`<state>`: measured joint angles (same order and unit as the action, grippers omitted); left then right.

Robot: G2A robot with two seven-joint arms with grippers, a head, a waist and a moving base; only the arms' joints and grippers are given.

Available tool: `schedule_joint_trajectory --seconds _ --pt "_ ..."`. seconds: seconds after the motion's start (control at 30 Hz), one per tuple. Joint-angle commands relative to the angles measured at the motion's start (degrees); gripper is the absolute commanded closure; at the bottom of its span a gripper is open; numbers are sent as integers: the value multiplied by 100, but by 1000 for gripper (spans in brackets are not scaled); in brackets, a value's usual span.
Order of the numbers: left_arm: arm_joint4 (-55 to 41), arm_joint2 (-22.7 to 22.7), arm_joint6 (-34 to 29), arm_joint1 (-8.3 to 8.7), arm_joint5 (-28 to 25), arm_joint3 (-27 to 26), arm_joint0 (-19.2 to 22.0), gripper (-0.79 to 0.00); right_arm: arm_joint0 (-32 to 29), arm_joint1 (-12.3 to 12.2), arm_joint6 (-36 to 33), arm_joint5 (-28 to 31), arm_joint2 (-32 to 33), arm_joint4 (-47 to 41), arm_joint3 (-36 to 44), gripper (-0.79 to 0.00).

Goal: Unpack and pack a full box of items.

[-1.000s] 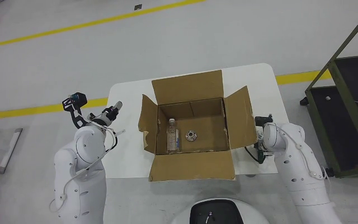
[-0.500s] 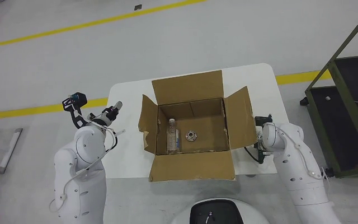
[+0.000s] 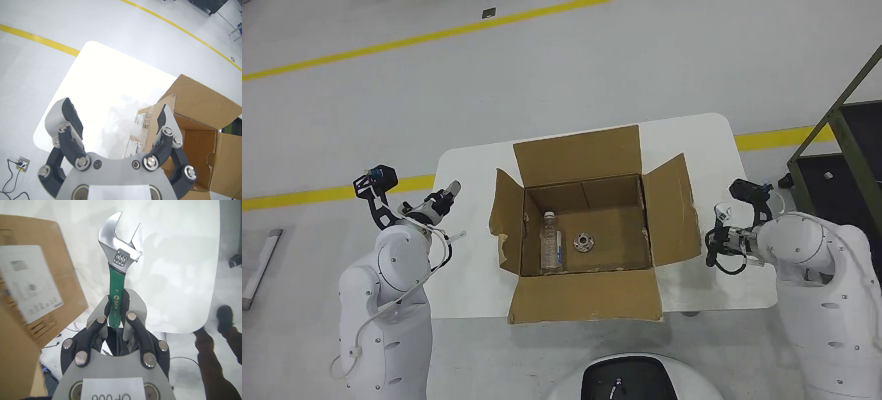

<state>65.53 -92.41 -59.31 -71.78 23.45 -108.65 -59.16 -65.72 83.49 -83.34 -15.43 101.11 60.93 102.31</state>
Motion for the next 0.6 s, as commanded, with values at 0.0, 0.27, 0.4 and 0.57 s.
schedule_joint_trajectory --seconds 0.0,0.27,0.4,0.57 --pt "0 0 0 0 0 0 0 -785 -72 -10 32 -4 478 -1035 153 0" --pt "0 0 0 0 0 0 0 -785 -101 -106 -99 438 1904 -4527 -186 0" --pt "0 0 0 0 0 0 0 -785 -13 -196 -385 679 2027 -5357 -479 0" --pt "0 0 0 0 0 0 0 -785 177 -301 -466 796 1819 -6058 -850 0"
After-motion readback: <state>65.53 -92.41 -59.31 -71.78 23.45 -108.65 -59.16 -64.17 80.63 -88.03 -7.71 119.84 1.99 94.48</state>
